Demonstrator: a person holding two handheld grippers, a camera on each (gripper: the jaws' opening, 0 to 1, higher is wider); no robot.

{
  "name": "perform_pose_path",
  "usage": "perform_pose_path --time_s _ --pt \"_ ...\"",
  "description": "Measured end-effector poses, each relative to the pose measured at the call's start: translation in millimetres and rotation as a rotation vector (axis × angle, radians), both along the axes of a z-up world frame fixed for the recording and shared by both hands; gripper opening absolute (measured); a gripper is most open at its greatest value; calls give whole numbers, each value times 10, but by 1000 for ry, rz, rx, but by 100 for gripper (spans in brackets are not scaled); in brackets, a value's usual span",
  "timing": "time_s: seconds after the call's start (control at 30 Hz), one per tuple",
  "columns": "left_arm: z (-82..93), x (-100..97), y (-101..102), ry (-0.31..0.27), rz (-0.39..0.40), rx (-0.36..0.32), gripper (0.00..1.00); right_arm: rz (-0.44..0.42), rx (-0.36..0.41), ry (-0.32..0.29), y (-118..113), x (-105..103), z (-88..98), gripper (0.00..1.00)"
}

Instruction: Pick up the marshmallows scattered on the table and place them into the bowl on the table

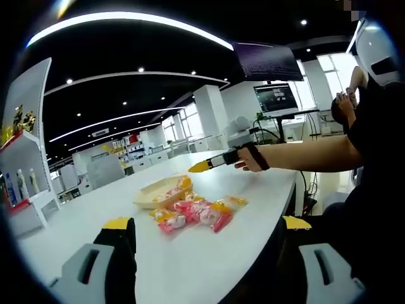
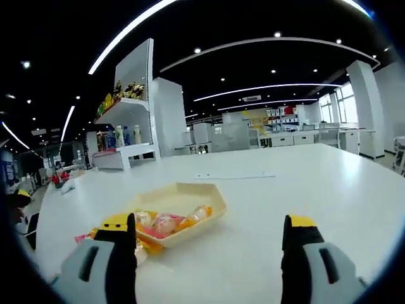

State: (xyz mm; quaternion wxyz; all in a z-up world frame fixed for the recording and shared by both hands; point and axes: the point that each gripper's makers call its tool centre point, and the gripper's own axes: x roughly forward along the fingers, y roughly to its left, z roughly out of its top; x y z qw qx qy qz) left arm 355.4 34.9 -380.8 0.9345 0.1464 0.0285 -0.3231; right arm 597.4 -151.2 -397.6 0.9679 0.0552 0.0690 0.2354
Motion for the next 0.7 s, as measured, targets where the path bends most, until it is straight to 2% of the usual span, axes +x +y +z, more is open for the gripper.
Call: perform_pose_path --time_s 0.2,0.33,0.47,0.7 --pt "8 -8 -20 0 -1 16 92 20 8 -17 -70 -300 52 93" --pt "18 -5 -27 0 0 19 92 40 19 -42 -95 -478 149 92" --pt "25 -11 -47 -3 -2 23 92 53 68 -30 -117 -632 183 92" --pt "33 -6 -34 -6 4 26 92 67 55 -51 -128 -857 218 92"
